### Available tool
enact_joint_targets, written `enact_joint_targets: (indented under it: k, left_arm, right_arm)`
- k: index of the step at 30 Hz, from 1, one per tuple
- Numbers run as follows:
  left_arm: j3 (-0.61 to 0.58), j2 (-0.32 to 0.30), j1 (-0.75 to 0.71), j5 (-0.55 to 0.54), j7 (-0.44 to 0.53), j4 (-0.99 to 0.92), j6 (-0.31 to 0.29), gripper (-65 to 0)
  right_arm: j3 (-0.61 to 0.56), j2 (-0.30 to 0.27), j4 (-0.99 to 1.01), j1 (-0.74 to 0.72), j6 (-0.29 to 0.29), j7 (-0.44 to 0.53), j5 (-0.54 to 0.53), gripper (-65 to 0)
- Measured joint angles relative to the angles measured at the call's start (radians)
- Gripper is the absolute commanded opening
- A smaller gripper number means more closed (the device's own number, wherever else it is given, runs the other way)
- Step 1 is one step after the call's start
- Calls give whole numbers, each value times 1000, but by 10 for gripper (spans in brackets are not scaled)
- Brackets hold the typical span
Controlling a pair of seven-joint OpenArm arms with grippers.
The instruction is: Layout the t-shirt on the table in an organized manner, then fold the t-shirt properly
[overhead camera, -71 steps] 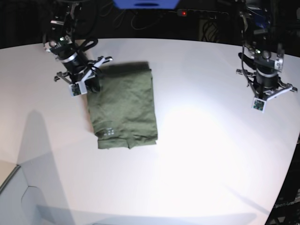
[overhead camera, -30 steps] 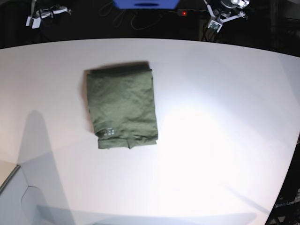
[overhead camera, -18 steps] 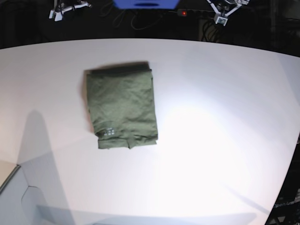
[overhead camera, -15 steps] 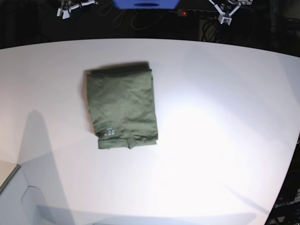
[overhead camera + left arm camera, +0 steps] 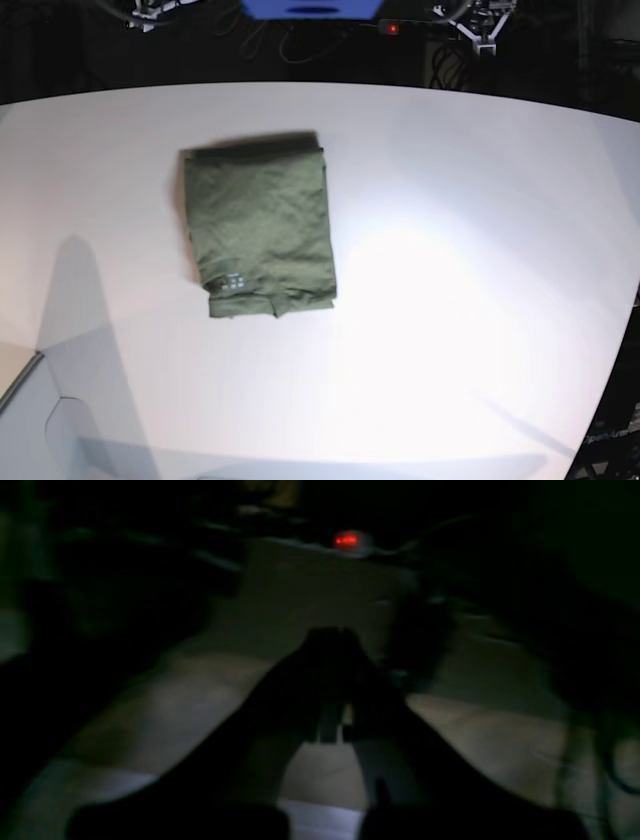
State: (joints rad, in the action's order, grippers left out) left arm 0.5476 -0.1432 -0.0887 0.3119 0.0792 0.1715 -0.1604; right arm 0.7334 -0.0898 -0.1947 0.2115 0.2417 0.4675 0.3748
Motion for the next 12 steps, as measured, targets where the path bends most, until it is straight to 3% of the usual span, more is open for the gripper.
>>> enact_joint_targets:
  k: [2,5,7,12]
  left_arm:
    - [-40,9,27,2,11,-8,112,-649]
    - [-84,27,39,2,23,-8,183,-649]
    - [-89,39,36,1,7,-18,183,-649]
    - [-89,41,35,1,6,-20,183,-649]
  right_arm:
    - [0,-4,1,0,-87,3,126,-650]
    - [0,-10,3,0,-199,6,221,-650]
    - [0,-15,9,0,-233,6,224,-650]
    - [1,-16,57,-8,-249,5,231,-650]
